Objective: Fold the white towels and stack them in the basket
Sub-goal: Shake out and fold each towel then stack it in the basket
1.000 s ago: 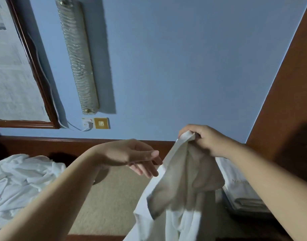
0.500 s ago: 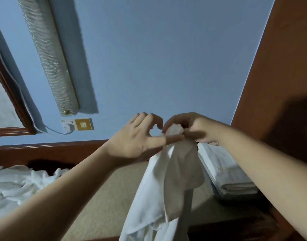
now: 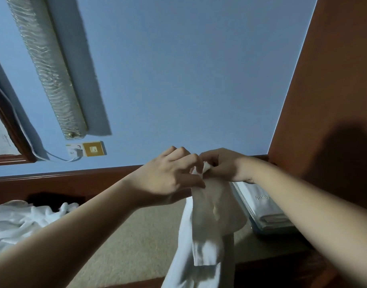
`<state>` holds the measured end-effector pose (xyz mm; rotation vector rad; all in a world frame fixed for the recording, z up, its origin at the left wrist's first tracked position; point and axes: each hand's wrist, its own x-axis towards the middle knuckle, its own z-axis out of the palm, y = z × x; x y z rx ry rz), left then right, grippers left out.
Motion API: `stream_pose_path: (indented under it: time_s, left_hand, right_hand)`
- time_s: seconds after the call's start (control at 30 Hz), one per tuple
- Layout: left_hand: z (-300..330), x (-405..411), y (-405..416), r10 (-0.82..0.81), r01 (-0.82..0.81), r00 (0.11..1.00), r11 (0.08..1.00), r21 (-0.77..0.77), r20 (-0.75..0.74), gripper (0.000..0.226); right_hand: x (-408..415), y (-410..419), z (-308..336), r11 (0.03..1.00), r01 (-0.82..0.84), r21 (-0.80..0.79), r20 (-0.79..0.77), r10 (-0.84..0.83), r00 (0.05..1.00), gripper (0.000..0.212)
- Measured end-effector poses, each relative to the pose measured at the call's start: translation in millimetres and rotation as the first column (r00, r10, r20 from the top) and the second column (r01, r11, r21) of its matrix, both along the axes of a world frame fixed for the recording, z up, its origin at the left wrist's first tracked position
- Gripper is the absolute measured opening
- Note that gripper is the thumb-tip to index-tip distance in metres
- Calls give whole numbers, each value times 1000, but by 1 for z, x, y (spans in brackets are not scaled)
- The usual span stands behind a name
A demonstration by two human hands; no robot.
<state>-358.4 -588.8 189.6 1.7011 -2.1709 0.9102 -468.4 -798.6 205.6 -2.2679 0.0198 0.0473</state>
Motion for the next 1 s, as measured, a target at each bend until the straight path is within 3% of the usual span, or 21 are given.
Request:
stream_pose_path:
  time_s: [0.1,0.17,0.2,0.27,0.33,0.4,0.5,0.6,0.67,0.73,0.87,0.93,1.0]
  left_hand:
    - [-2,-5,-2,61,-54,977,998,42,-202,17]
    - [-4,-7,-4,94,-75,914,995,62,-396,13]
    - [-5,-6,-4,107,-80,845,994,74,-524,10]
    - [-4,-3,-4,125,-90,617,992,88,-777,6]
    - [1,3,-4,91,-134,470,991,31,-878,17]
    - [11,8,-4,94,-209,431,978,2,-898,21]
    - [27,12,-8,123,-335,389,942,-15,-913,22]
    - [40,13,-14,196,-423,351,905,32,-916,23]
    - [49,12,-17,273,-437,338,893,107,-900,23]
    - [55,11,-17,327,-446,345,882,153,-880,22]
    - [56,11,-15,379,-479,365,860,177,-850,33]
    - [53,16,-11,420,-526,377,831,183,-826,43]
    - [45,22,-5,470,-519,410,825,224,-782,43]
  right_hand:
    - [-5,9,-13,999,39,36,-65,-37,997,29]
    - [-6,14,-22,992,68,104,-94,-58,994,27]
    - [-6,15,-27,991,84,108,-106,-73,992,20]
    - [-10,14,-28,988,144,51,-174,-133,976,21]
    - [-17,9,-23,987,152,42,-252,-137,958,27]
    - [-22,3,-15,960,214,183,-245,-167,955,24]
    - [-24,5,5,865,309,395,-91,-298,950,31]
    - [-27,22,26,939,244,242,89,-272,958,58]
    - [-27,35,35,957,282,67,158,-290,944,60]
    - [-25,45,38,931,360,-66,243,-335,910,48]
    - [-17,44,41,849,465,-250,349,-368,862,4]
    - [-14,36,45,828,492,-268,374,-381,845,15]
    - [-13,29,53,862,477,-174,335,-403,852,16]
